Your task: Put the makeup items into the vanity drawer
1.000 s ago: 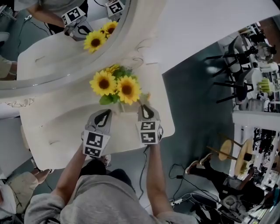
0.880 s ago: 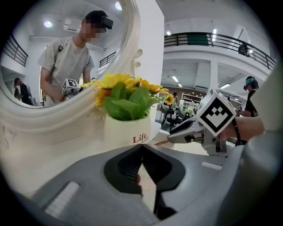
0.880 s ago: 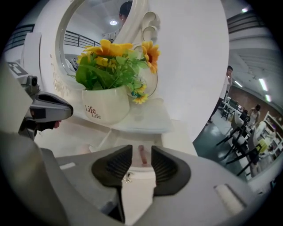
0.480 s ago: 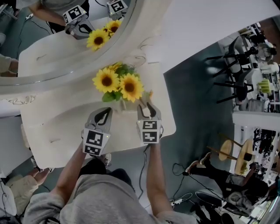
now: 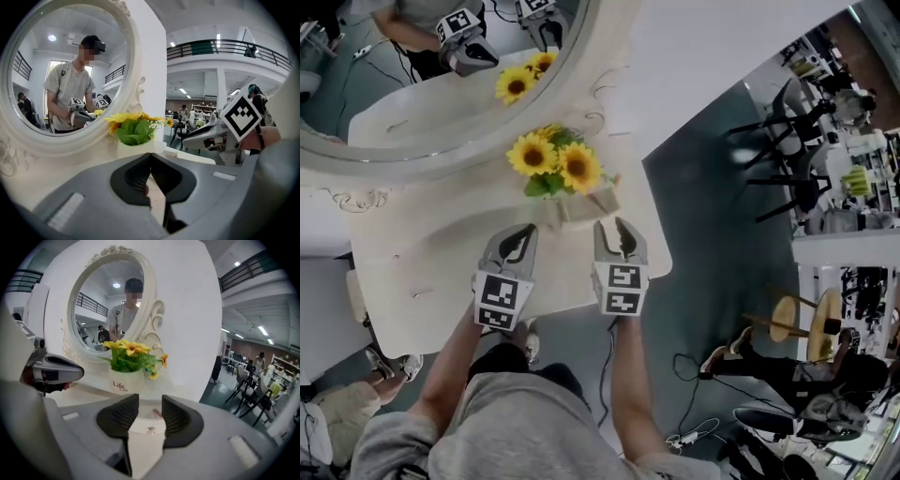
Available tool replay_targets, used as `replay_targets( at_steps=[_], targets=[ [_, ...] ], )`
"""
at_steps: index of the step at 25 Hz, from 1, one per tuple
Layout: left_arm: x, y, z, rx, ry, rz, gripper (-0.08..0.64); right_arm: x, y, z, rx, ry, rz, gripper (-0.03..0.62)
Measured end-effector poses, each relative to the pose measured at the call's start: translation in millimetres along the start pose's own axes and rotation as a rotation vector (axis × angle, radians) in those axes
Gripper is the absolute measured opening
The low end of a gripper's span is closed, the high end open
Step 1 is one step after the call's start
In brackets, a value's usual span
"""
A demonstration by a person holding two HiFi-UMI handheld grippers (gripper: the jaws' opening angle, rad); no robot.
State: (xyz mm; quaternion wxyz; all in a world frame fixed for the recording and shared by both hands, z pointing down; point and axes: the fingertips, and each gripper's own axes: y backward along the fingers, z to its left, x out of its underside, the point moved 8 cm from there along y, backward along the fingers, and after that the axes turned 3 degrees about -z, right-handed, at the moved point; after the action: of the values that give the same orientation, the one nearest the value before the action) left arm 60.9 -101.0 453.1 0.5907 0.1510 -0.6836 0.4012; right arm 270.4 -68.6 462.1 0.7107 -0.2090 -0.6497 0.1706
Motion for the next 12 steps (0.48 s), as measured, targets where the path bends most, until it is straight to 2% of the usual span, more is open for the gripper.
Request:
replay_targets(
  at_steps=[12],
  targets=[
    [-23.2, 75.6, -34.1, -0.003, -0.075, -0.12, 0.011, -10.1, 108.2, 40.3, 0.064, -0.051, -0.223, 0.146]
  ],
)
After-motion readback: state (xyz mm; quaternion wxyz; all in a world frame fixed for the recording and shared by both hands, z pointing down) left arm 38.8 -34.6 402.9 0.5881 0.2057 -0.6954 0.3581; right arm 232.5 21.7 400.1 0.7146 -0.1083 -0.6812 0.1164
